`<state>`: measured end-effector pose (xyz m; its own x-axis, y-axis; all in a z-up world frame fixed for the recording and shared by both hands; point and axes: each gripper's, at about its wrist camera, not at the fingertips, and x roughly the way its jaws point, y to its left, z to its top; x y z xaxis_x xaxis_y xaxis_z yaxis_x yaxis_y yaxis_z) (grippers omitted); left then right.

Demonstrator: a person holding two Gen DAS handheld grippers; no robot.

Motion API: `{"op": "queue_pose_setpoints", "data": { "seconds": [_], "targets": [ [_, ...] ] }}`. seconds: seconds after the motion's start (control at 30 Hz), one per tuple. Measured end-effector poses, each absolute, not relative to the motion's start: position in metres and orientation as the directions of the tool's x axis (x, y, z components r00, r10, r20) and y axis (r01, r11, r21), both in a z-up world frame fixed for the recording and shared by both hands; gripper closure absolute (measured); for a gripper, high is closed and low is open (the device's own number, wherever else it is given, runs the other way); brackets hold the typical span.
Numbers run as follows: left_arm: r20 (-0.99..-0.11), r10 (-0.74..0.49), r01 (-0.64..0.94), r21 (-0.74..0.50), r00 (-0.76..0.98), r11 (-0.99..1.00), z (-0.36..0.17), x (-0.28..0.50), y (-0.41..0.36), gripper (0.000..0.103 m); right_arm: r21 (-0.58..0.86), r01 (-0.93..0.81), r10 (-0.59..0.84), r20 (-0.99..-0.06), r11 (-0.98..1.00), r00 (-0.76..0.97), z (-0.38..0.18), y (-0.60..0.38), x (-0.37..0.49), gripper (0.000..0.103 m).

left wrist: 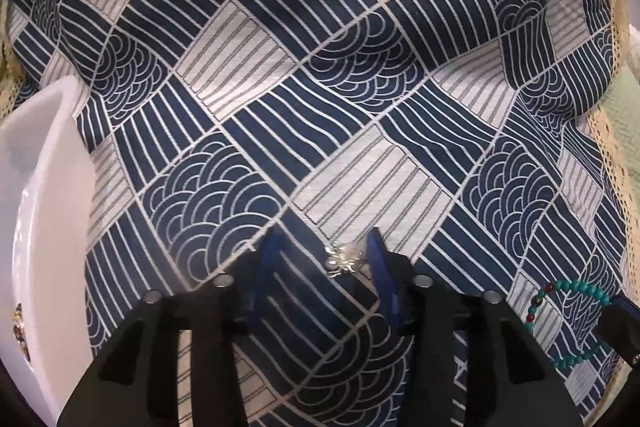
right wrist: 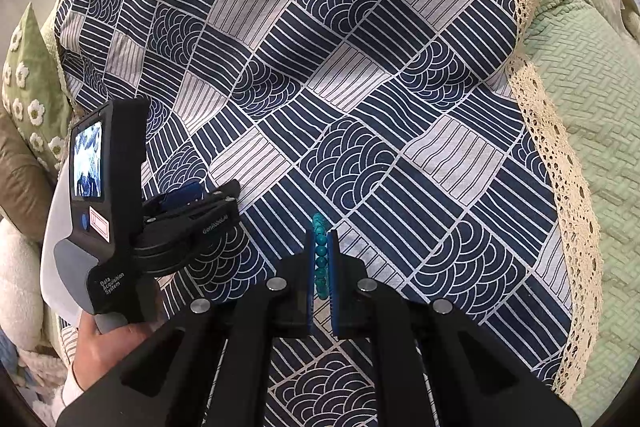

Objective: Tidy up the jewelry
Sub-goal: 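Grasp the turquoise bead bracelet with the right tool while the left tool grasps the silver charm, then carry the bracelet and charm into the white tray and open both tools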

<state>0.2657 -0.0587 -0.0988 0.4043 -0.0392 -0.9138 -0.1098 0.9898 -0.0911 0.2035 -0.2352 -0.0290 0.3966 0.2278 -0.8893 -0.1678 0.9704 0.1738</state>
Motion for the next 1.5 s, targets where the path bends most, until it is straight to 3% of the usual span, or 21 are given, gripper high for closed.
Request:
{"op": "queue_pose_setpoints", "data": {
  "seconds": [0.2,0.63,0.97,1.17,1.5],
  "targets": [
    [-0.911,-0.037,-0.128,-0.098,0.410,0.987,-0.099,0.264,-0.049,0.085,0.169,-0.164,0.221,-0.894,0.972,0.389,-0.032,-0.235,0.204,0.096],
    [-0.905,-0.048,-0.127,-0.111,0.423,0.986,-0.084,0.257,-0.044,0.085,0.162,-0.161,0.212,-0.901,0.974,0.379,-0.034,-0.236,0.208,0.096],
    [-0.844,-0.150,-0.086,-0.225,0.514,0.971,0.011,0.188,-0.008,0.085,0.155,-0.258,0.257,-0.864,0.954,0.432,-0.001,-0.192,0.187,0.096],
    [-0.810,-0.110,-0.109,-0.209,0.576,0.972,0.055,0.132,0.048,0.085,0.159,-0.423,0.356,-0.824,0.892,0.441,0.042,-0.110,0.153,0.096],
    [-0.844,-0.010,-0.222,-0.152,0.536,0.963,0.023,0.100,0.144,0.085,0.128,-0.619,0.429,-0.826,0.775,0.367,0.052,0.024,0.114,0.096]
  ]
}}
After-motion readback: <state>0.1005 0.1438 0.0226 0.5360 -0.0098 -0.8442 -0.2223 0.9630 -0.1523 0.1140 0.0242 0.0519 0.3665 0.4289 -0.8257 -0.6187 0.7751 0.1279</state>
